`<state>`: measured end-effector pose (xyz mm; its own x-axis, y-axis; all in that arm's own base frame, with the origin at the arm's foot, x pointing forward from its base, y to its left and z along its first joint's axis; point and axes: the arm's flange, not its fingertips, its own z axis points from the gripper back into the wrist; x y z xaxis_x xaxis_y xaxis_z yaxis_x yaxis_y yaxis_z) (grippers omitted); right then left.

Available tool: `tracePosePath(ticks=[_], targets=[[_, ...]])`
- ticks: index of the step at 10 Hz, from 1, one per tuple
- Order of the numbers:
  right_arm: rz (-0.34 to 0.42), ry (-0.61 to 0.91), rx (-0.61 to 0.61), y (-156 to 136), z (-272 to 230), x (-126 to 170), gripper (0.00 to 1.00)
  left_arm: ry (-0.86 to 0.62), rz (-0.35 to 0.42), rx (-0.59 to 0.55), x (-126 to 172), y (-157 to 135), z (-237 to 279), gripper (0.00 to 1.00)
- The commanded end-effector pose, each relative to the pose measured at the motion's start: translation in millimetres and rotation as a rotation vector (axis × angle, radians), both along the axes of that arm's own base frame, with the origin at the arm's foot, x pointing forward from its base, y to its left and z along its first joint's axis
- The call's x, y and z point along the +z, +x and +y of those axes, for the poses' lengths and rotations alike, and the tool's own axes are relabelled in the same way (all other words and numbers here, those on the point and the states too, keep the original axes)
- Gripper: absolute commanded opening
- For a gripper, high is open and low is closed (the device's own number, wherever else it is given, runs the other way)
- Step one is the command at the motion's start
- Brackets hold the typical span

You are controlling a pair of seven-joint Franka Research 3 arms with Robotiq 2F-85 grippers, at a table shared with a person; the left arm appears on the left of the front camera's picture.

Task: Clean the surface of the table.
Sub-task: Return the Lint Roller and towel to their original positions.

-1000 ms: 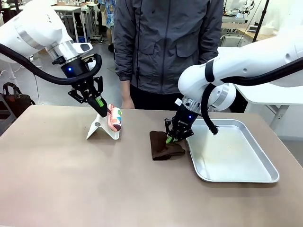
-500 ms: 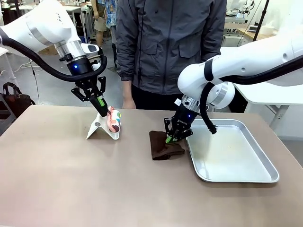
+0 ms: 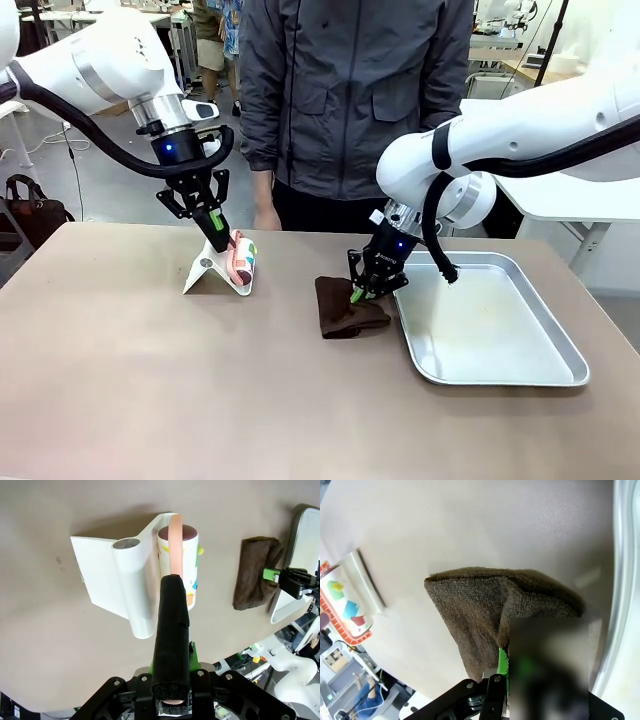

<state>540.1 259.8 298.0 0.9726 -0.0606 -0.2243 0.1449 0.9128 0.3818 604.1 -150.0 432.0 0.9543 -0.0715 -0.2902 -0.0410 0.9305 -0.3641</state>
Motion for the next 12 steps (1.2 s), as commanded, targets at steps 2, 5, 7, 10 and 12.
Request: tracePosePath(ticks=[2,5,7,10,12], targets=[[0.025,0.004,-0.011,5,2,-9,0.09,0.045,0.009,0.018,-3,8,0,0.22],[0.022,0.007,-0.007,4,3,-10,0.09,0.058,0.017,0.038,-10,13,2,0.22],[0.018,0.009,-0.006,4,3,-11,0.09,0.060,0.025,0.041,-12,15,1,0.22],[0.023,0.016,-0.006,5,1,-12,0.58,0.069,0.032,0.051,-14,16,1,0.79],[0.034,0.017,-0.003,5,0,-14,1.00,0.074,0.025,0.047,-13,15,1,1.00]])
